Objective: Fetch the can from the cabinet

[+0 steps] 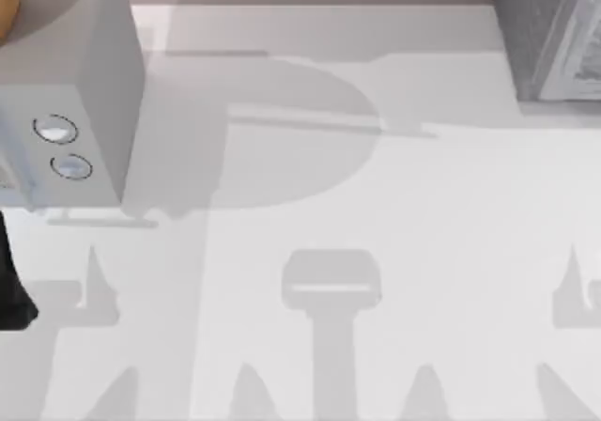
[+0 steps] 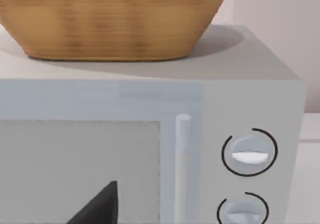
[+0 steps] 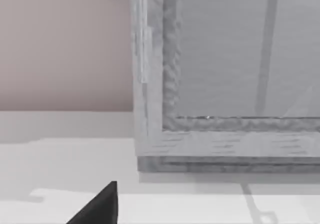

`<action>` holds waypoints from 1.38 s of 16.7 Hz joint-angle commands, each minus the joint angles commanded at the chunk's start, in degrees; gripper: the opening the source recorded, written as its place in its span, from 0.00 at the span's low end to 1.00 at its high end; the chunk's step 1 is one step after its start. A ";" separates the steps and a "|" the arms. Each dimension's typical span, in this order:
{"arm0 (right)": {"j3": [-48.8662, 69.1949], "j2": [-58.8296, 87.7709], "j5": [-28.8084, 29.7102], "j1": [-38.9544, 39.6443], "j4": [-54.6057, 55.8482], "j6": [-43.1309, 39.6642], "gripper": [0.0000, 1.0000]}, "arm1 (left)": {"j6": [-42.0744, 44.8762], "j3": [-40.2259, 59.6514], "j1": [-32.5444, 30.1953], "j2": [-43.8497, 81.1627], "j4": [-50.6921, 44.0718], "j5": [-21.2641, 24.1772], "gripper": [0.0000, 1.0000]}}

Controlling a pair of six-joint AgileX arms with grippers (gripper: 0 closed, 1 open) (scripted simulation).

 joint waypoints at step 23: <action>86.11 66.01 9.85 9.08 -20.85 0.63 1.00 | 0.00 0.00 0.00 0.00 0.00 0.00 1.00</action>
